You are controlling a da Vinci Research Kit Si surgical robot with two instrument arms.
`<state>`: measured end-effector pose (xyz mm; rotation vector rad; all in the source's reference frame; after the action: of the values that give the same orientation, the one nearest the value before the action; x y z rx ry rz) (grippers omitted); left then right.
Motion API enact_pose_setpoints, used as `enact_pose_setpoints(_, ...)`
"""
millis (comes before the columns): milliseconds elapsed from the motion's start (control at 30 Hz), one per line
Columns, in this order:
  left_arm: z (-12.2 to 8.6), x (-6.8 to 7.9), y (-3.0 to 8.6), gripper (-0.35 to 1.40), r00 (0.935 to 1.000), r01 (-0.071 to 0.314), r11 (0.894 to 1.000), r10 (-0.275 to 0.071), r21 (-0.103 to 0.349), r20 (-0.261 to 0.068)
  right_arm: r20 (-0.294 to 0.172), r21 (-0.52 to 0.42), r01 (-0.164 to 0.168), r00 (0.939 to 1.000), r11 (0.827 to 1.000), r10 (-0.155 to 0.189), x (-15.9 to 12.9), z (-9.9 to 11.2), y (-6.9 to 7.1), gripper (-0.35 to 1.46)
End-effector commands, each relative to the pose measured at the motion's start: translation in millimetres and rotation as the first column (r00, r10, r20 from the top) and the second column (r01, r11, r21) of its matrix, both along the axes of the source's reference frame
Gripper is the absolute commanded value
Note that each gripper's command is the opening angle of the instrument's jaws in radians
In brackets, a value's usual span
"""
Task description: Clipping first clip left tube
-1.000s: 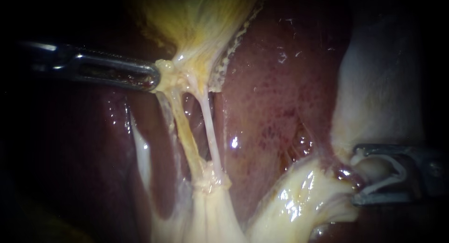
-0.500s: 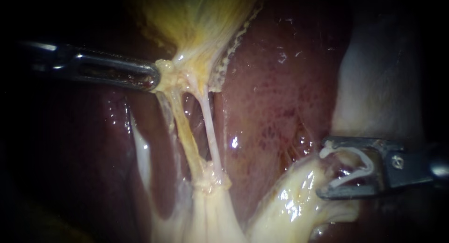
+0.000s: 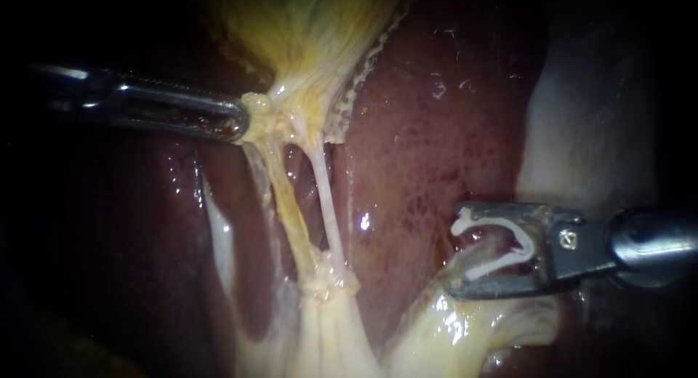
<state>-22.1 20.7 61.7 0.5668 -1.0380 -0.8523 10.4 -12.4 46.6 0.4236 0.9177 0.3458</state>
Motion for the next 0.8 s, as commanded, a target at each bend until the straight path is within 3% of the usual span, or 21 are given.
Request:
enact_pose_setpoints(33,0.0,0.0,0.0,-0.35,1.0,0.0,1.0,0.0,0.0,0.0,-0.001,0.005,0.001,1.0,1.0,-0.001,0.3,0.1,0.1,0.49)
enact_pose_setpoints(133,0.0,0.0,0.0,-0.35,1.0,0.001,1.0,-0.001,0.0,0.0,-0.016,0.029,0.007,0.9999,1.0,-0.006,1.1,0.3,0.3,0.49)
enact_pose_setpoints(233,0.0,-0.1,0.0,-0.35,1.0,0.001,1.0,-0.001,0.0,0.0,-0.043,0.074,0.035,0.9986,0.997,-0.032,2.0,0.7,0.5,0.49)
enact_pose_setpoints(800,0.1,-0.1,-0.1,-0.35,1.0,0.001,1.0,-0.001,-0.001,-0.001,-0.078,0.188,0.083,0.9945,0.979,-0.07,6.9,2.4,1.8,0.49)
